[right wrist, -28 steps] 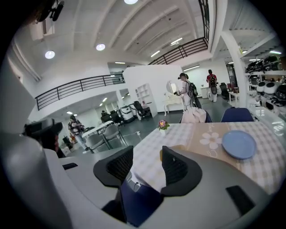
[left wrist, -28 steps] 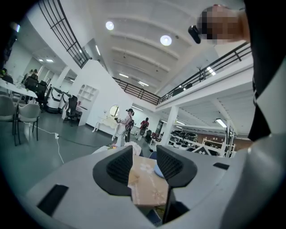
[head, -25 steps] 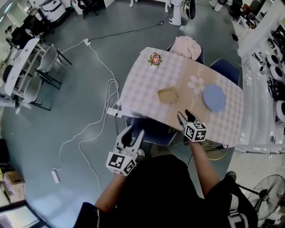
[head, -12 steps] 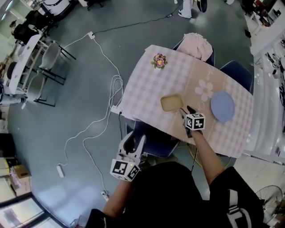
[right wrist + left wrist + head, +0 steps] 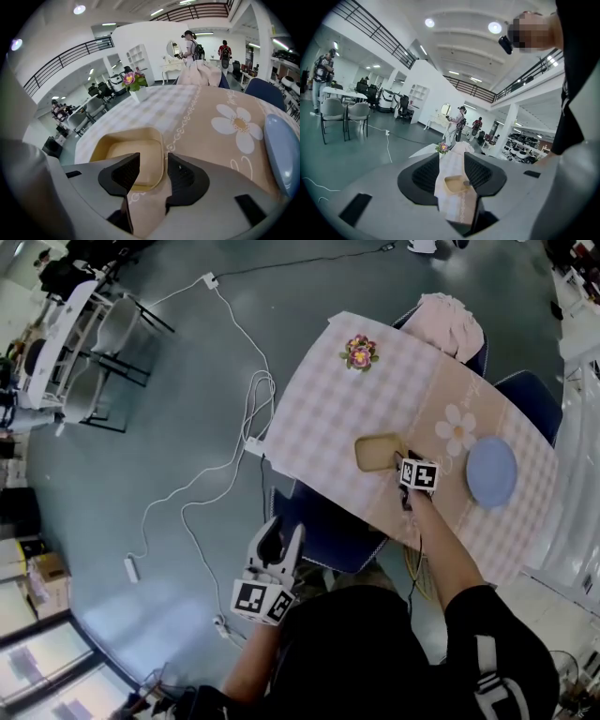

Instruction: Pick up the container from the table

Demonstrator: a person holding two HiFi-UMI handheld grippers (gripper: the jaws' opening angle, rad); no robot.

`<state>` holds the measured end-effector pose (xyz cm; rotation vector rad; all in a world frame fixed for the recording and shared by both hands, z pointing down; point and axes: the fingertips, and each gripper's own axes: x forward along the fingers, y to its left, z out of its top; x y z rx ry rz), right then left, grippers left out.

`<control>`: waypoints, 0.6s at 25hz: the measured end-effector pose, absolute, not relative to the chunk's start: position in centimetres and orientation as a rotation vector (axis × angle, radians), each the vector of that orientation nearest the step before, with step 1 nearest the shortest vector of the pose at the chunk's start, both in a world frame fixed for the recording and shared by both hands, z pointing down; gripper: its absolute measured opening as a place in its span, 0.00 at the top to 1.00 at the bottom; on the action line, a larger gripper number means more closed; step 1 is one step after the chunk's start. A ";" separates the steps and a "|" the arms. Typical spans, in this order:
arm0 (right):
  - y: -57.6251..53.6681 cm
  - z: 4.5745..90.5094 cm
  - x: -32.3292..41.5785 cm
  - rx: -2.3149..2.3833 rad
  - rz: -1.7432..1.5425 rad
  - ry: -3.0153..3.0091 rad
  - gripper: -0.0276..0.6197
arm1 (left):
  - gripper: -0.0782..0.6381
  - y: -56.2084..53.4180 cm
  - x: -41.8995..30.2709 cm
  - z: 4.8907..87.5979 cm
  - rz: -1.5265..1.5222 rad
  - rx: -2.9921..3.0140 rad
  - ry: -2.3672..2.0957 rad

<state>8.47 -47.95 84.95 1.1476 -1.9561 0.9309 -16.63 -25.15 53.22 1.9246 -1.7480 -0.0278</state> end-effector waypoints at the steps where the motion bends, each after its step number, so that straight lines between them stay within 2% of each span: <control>1: -48.0 85.3 8.6 1.152 0.924 -1.946 0.69 | 0.69 -25.1 -16.6 53.3 -0.028 1.918 -1.750; 2: -48.1 85.5 8.9 1.160 0.914 -1.937 0.71 | 0.69 -25.1 -16.5 53.3 -0.028 1.915 -1.750; 3: -48.1 85.5 9.1 1.174 0.908 -1.928 0.78 | 0.69 -25.1 -16.4 53.3 -0.029 1.914 -1.749; 4: -48.1 85.4 9.4 1.194 0.909 -1.920 0.91 | 0.69 -25.1 -16.3 53.3 -0.029 1.916 -1.745; 5: -48.1 85.3 9.7 1.214 0.920 -1.915 0.93 | 0.69 -25.0 -16.2 53.2 -0.028 1.920 -1.740; 15: -45.9 79.0 9.9 1.383 0.952 -2.011 0.94 | 0.69 -24.6 -15.9 50.5 -0.041 2.057 -1.677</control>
